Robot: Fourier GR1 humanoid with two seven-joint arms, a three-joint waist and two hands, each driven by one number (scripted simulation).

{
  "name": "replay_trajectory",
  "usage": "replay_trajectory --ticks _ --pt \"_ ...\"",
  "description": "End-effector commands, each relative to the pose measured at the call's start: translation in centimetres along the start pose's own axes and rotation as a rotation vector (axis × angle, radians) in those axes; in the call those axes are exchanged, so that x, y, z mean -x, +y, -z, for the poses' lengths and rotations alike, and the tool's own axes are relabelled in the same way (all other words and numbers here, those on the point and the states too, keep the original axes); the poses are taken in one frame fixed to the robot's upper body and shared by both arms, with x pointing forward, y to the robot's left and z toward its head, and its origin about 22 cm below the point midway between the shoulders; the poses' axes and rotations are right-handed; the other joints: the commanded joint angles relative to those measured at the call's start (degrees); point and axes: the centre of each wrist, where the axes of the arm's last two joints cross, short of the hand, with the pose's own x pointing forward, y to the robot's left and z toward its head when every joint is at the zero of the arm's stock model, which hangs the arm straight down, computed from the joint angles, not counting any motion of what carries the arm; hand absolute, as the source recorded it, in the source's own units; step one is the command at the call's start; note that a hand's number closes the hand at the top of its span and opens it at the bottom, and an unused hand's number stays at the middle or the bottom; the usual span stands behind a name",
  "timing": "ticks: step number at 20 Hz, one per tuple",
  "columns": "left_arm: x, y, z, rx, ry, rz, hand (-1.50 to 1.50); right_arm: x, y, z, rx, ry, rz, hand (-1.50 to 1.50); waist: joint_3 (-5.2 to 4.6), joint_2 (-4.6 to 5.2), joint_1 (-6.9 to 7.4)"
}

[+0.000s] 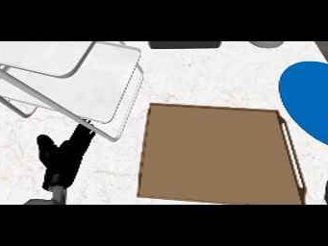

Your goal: Pick the sweet potato from the tray and place it in the plate

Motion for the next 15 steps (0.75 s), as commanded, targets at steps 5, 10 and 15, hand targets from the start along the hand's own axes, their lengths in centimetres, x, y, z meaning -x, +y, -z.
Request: replay_trajectory --ticks 5,10,15 --pt "0.9 -1.0 0.1 0.000 0.058 0.012 0.00 2.6 -4.1 -6.3 -0.103 0.013 -0.082 -1.50 -0.25 0.41 0.42" --pt "1.1 -0.5 -0.1 -0.012 0.058 0.003 0.00 2.5 -5.4 -8.7 -0.106 0.029 -0.097 -1.50 -0.24 0.51 0.58" --pt "0.9 -1.6 -0.2 0.005 0.068 0.015 0.00 2.0 -5.9 -9.7 -0.101 0.038 -0.089 -1.50 -0.23 0.52 0.57"
